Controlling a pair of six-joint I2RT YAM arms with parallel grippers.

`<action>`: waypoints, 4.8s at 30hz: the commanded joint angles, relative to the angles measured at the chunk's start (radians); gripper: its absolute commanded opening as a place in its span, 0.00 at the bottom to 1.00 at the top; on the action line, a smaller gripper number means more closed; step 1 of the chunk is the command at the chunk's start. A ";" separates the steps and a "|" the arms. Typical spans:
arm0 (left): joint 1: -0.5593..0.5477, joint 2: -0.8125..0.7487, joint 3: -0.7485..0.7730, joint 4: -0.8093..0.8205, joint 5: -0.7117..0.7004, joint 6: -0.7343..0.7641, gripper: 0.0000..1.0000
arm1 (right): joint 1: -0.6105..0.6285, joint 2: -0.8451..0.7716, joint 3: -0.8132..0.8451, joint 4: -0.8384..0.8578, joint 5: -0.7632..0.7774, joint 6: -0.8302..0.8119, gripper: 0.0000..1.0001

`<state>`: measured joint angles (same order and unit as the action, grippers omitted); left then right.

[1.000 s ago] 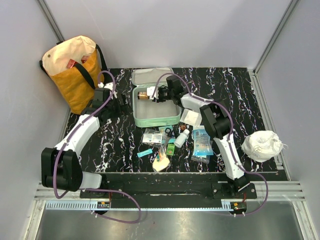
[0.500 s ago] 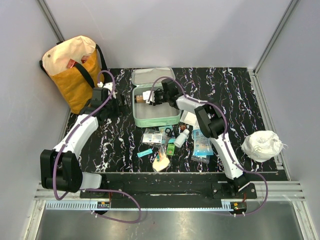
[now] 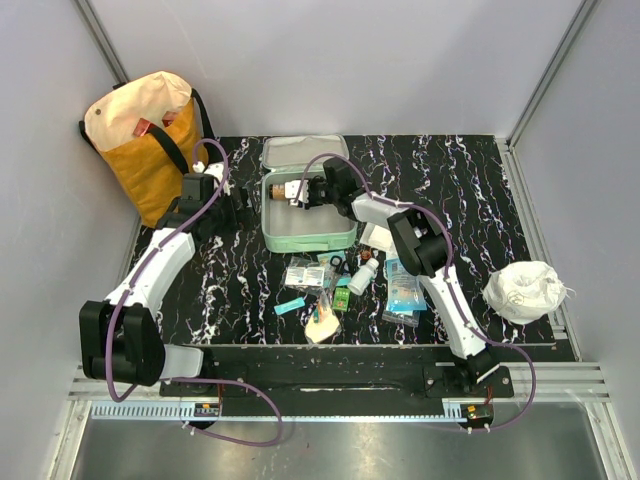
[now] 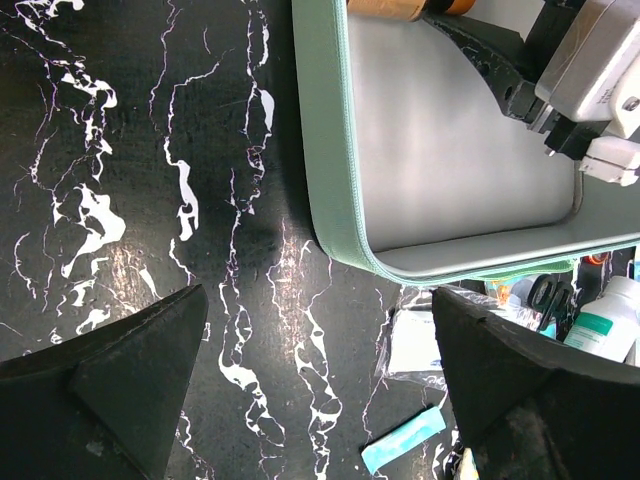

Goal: Organize the medicine kit
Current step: Place the pill bottle in the medicine box, then pick up the pill bottle at the center of the board.

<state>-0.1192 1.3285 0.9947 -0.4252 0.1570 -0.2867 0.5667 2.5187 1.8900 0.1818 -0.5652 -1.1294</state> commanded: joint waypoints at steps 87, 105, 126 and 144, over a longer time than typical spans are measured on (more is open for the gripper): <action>-0.764 0.150 0.166 0.135 -0.068 0.124 0.99 | -0.320 -1.126 -0.698 -0.723 0.875 1.637 0.84; -0.826 0.465 0.335 0.080 -0.086 -0.015 0.87 | -0.376 -1.330 -0.773 -0.745 0.878 1.652 0.86; -0.836 0.673 0.435 0.057 -0.134 -0.032 0.77 | -0.378 -1.342 -0.815 -0.736 0.827 1.648 0.87; -0.856 0.606 0.440 0.029 -0.136 0.112 0.38 | -0.376 -1.350 -0.822 -0.734 0.834 1.643 0.87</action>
<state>-0.9710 2.0113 1.3964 -0.4019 0.0277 -0.2375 0.1932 1.1995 1.0698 -0.5732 0.2684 0.5106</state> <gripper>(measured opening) 0.507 0.867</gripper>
